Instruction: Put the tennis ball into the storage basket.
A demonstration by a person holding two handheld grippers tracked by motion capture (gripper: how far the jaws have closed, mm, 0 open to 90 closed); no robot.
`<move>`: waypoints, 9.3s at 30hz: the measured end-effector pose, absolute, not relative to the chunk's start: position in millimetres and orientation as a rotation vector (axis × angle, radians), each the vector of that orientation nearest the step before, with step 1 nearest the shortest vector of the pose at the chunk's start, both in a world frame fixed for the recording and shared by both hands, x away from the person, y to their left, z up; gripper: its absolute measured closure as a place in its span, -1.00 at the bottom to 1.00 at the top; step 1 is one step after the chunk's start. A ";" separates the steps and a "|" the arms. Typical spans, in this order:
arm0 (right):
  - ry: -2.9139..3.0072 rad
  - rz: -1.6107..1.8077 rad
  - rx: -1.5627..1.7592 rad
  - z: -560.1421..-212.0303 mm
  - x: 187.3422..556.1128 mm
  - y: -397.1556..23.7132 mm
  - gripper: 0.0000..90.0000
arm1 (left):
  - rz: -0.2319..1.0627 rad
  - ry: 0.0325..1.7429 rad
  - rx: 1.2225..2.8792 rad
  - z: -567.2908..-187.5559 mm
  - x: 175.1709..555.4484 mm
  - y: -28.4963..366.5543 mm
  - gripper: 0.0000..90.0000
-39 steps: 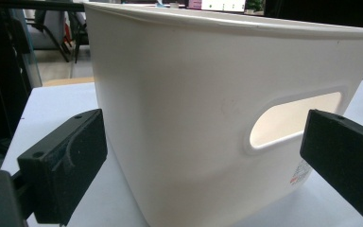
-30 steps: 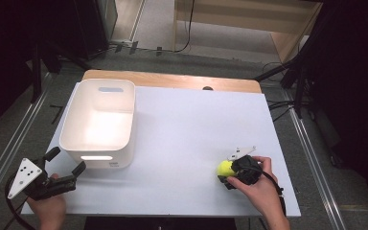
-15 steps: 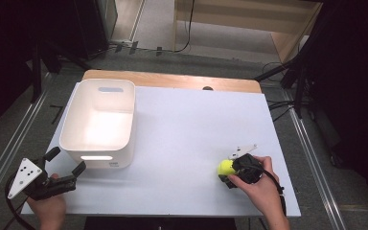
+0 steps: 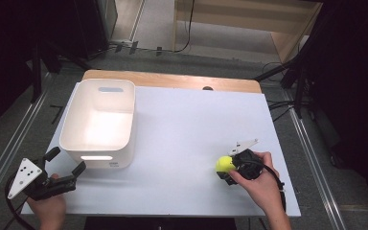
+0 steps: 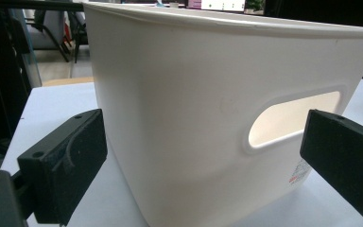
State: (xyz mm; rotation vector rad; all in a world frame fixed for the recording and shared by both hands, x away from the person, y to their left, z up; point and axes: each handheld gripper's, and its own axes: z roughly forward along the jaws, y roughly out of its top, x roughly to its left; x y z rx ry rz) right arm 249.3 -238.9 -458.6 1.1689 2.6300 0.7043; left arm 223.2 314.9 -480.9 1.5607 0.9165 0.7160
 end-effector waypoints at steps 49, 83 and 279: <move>2.774 0.864 0.983 -425.3 306.9 -163.5 -0.45 | 0.708 0.914 1.560 -480.7 223.2 315.3 -0.97; 2.808 0.941 0.900 -408.6 326.3 -130.3 -0.45 | 0.708 0.911 1.569 -480.9 224.3 314.1 -0.97; 2.655 1.164 0.603 -366.0 346.1 -29.4 -0.80 | 0.680 0.891 1.569 -480.4 224.8 315.6 -0.97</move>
